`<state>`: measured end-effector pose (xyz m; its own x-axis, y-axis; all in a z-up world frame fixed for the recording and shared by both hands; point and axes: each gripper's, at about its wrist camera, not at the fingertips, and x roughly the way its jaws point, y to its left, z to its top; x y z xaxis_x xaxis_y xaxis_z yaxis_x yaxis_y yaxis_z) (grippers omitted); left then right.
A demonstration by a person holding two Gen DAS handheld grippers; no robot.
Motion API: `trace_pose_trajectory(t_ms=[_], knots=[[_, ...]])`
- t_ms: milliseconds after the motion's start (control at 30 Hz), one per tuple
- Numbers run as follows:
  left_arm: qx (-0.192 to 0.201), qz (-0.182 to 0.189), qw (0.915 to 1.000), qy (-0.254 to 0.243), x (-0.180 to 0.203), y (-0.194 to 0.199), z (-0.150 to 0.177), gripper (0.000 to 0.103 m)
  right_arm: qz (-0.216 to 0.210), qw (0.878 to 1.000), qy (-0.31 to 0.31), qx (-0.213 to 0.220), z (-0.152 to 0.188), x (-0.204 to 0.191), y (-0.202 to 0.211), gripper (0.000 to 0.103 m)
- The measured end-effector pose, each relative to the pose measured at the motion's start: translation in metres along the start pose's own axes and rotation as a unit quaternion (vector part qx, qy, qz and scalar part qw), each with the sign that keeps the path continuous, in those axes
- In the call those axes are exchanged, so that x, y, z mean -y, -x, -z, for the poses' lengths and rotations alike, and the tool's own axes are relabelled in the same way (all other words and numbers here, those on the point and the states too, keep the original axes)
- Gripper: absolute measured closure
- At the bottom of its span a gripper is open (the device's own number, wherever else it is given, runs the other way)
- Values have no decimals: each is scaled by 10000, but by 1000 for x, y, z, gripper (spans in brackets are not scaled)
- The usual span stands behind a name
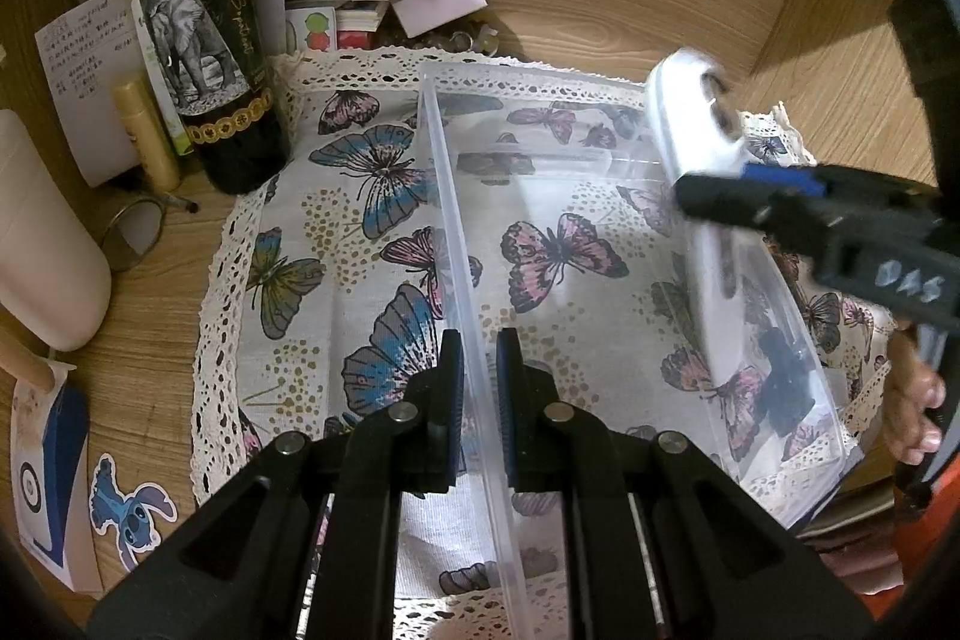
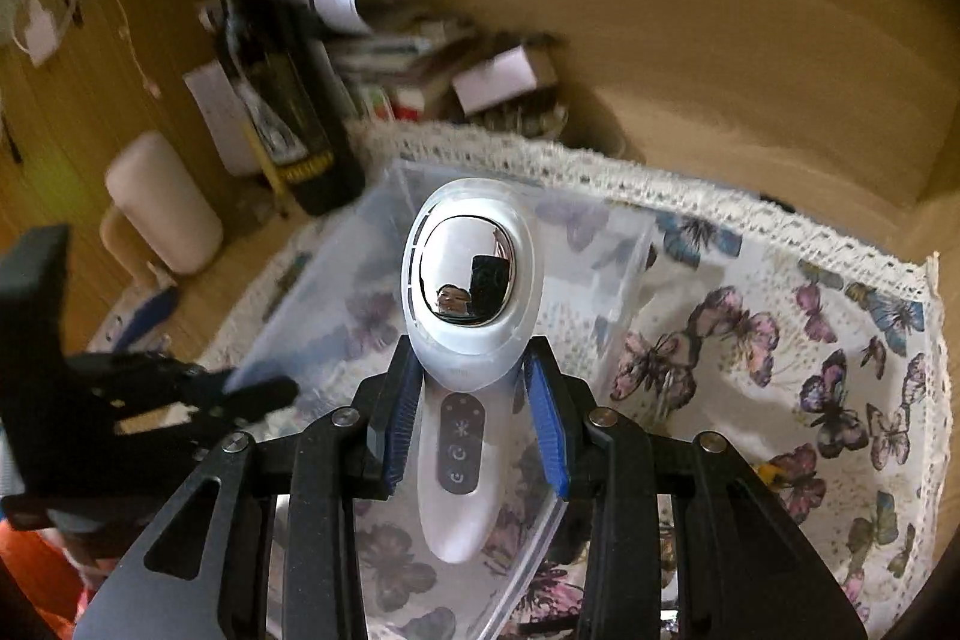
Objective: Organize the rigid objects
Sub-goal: 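Lower the white device into the clear box and open the right gripper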
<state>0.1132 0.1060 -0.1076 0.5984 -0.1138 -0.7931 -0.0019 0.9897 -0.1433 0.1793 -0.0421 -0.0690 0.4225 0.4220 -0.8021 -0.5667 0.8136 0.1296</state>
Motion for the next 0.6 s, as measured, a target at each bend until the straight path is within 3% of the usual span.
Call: trace_pose_trajectory(t_ms=[333, 600], knots=[[15, -8, 10000, -27, 1, 0, 0, 92, 278, 9987, 202, -364, 0, -3, -22, 68], [17, 1, 10000, -35, 2, 1, -1, 92, 425, 9989, 112, 155, -4, 3, 14, 58]])
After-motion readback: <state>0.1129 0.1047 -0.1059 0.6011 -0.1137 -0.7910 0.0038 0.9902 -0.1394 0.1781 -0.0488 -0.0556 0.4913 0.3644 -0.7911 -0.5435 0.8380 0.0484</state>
